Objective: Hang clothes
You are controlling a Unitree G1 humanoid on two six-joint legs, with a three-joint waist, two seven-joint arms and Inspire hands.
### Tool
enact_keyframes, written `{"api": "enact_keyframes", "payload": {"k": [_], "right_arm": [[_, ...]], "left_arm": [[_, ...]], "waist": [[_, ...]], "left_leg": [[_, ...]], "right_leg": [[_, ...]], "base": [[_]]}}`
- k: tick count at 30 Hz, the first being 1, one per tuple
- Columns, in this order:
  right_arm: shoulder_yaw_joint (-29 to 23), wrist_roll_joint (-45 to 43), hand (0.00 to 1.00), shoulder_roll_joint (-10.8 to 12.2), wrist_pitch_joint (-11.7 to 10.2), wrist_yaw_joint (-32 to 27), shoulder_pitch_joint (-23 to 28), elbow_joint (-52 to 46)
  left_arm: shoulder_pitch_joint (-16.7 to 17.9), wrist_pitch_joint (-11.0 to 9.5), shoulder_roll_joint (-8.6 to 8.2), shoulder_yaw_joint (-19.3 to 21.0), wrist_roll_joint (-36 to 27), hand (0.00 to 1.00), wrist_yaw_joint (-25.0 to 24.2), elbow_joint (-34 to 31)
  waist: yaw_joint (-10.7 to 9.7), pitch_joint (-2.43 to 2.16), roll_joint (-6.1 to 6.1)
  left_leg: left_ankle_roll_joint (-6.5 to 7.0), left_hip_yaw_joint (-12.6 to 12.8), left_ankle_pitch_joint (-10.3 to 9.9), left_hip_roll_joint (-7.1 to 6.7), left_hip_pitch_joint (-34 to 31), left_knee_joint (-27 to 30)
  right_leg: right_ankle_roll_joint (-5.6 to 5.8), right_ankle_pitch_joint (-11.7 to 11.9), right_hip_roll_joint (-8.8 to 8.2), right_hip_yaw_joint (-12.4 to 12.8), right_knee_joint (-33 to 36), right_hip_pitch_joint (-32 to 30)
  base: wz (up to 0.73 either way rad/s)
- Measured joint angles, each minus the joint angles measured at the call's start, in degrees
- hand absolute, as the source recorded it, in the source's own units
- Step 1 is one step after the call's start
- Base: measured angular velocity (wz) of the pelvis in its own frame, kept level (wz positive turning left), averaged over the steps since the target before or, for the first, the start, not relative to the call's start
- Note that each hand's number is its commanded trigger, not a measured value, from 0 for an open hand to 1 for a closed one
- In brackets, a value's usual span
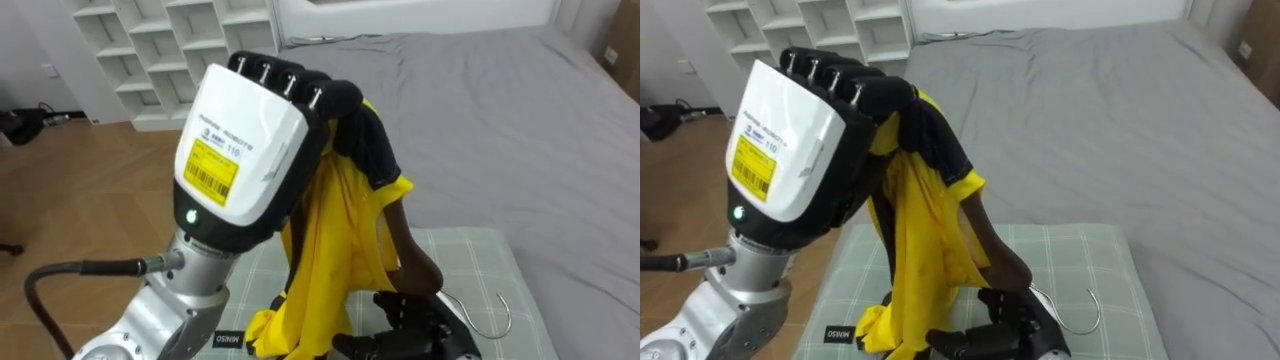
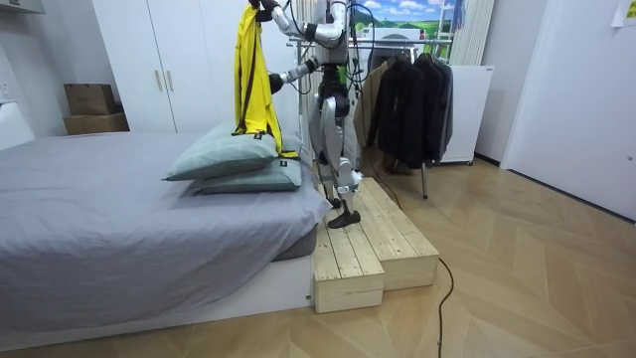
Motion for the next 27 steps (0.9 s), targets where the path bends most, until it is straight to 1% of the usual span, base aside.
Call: {"api": "enact_keyframes", "payload": {"k": [4, 5, 6, 9, 16, 18, 22, 24, 27], "right_arm": [[0.9, 0.0, 0.0, 0.3, 0.0, 0.0, -0.9, 0.0], [1.2, 0.1, 0.0, 0.4, 0.0, 0.0, -1.4, 0.0], [1.7, 0.2, 0.0, 0.4, 0.0, 0.0, -1.7, 0.0], [2.6, 0.2, 0.0, 0.8, 0.0, 0.0, -2.1, 0.0], [2.8, 0.6, 0.0, 1.0, 0.2, 0.0, -2.3, 0.0], [2.7, 2.0, 0.0, 1.2, 0.2, 0.0, -2.4, 0.1], [2.8, 3.0, 0.0, 2.1, 0.2, 0.0, -4.2, 2.0], [2.6, 3.0, 0.0, 2.1, 0.2, 0.0, -4.6, 2.1], [2.5, 3.0, 0.0, 2.1, 0.2, -0.3, -4.7, 2.1]], "left_arm": [[0.0, 0.5, -0.2, -0.3, 0.0, 1.0, 0.0, 0.0], [0.0, 0.9, -0.46, -0.3, 0.0, 1.0, 0.0, 0.0], [0.0, 1.5, -1.06, -0.3, 0.0, 1.0, 0.0, 0.0], [0.0, 2.5, -1.78, -0.4, 0.0, 1.0, 0.0, 0.0], [0.0, 3.1, -2.58, -1.2, 0.0, 1.0, 0.1, 0.0], [-0.1, 3.4, -3.58, -1.7, 0.0, 1.0, 0.1, 0.0], [-0.1, 4.0, -3.78, -1.7, 0.0, 1.0, 0.1, 0.0], [-0.1, 4.1, -4.39, -1.7, 0.0, 1.0, 0.1, 0.0], [-0.1, 4.0, -4.66, -1.7, 0.0, 1.0, 0.1, 0.0]], "waist": [[0.6, -0.01, 0.02], [0.7, -0.03, 0.04], [0.7, -0.04, 0.05], [0.8, -0.05, 0.05], [1.2, -0.07, 0.08], [1.8, -0.07, 0.08], [2.0, -0.06, 0.07], [2.1, -0.05, 0.05], [2.2, 0.03, -0.07]], "left_leg": [[0.0, -0.1, 0.0, -0.01, 0.0, 0.0], [0.0, -0.3, 0.0, -0.03, -0.1, 0.0], [0.0, -0.4, 0.0, -0.04, 0.0, 0.0], [0.0, -0.6, 0.0, -0.01, 0.0, 0.0], [0.0, -0.9, 0.0, -0.02, -0.2, 0.1], [0.0, -0.9, 0.0, 0.08, -0.2, 0.2], [0.0, -1.1, 0.0, 0.09, -0.3, 0.2], [0.0, -1.1, 0.0, 0.08, -0.3, 0.2], [0.01, -1.0, 0.0, 0.08, -0.3, 0.2]], "right_leg": [[0.0, 0.0, 0.01, -0.1, 0.0, 0.0], [0.0, 0.0, -0.01, -0.2, 0.0, 0.0], [0.0, 0.0, -0.03, -0.2, 0.0, 0.1], [-0.01, 0.0, -0.08, -0.3, 0.1, 0.1], [-0.01, 0.0, -0.18, -0.8, 0.2, 0.1], [-0.01, 0.0, -0.2, -0.8, 0.2, 0.1], [-0.01, 0.0, -0.26, -1.1, 0.2, 0.1], [-0.01, 0.0, -0.34, -1.2, 0.2, 0.1], [0.03, 0.0, -0.45, -1.3, 0.2, 0.1]], "base": [[0.01], [0.04], [0.03], [0.0], [0.03], [0.0], [0.03], [0.0], [0.0]]}}
